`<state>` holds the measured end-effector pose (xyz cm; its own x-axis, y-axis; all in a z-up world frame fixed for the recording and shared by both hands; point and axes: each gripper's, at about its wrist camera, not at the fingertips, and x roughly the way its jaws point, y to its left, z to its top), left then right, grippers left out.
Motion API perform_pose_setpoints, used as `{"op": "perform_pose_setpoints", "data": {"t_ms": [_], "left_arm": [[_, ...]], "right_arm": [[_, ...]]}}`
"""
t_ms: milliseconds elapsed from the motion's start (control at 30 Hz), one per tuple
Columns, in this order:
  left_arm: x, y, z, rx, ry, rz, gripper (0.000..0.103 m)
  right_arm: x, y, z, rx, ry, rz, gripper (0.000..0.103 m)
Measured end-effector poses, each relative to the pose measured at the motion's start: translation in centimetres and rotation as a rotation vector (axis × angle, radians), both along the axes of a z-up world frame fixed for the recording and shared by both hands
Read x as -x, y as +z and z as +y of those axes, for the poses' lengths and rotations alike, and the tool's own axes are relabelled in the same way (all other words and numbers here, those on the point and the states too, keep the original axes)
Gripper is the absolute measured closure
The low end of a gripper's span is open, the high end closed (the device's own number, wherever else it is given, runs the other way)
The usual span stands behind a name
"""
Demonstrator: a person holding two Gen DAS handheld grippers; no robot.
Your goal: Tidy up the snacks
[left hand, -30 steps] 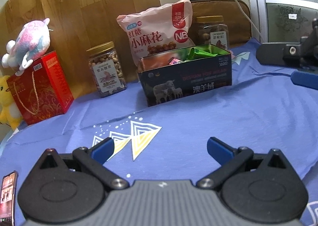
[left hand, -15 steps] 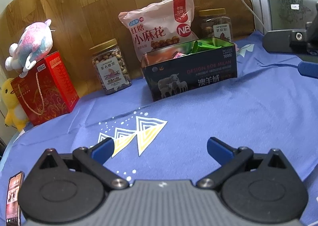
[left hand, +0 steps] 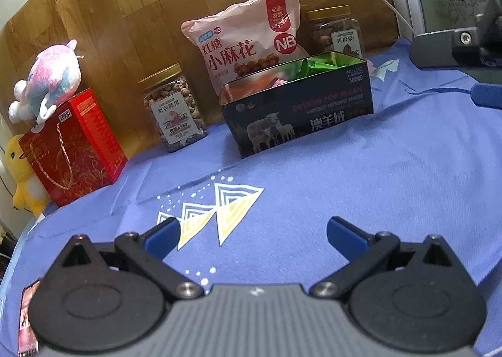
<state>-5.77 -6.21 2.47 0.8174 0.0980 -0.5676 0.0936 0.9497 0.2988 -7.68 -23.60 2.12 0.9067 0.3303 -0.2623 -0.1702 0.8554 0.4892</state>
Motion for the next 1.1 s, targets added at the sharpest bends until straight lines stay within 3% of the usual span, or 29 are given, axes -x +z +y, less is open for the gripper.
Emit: {"op": "perform_pose_setpoints", "data": {"t_ms": [1100], "left_arm": [[0.02, -0.24, -0.87, -0.031, -0.026, 0.029, 0.0]], "right_arm": [[0.23, -0.15, -0.19, -0.008, -0.008, 0.002, 0.012]]}}
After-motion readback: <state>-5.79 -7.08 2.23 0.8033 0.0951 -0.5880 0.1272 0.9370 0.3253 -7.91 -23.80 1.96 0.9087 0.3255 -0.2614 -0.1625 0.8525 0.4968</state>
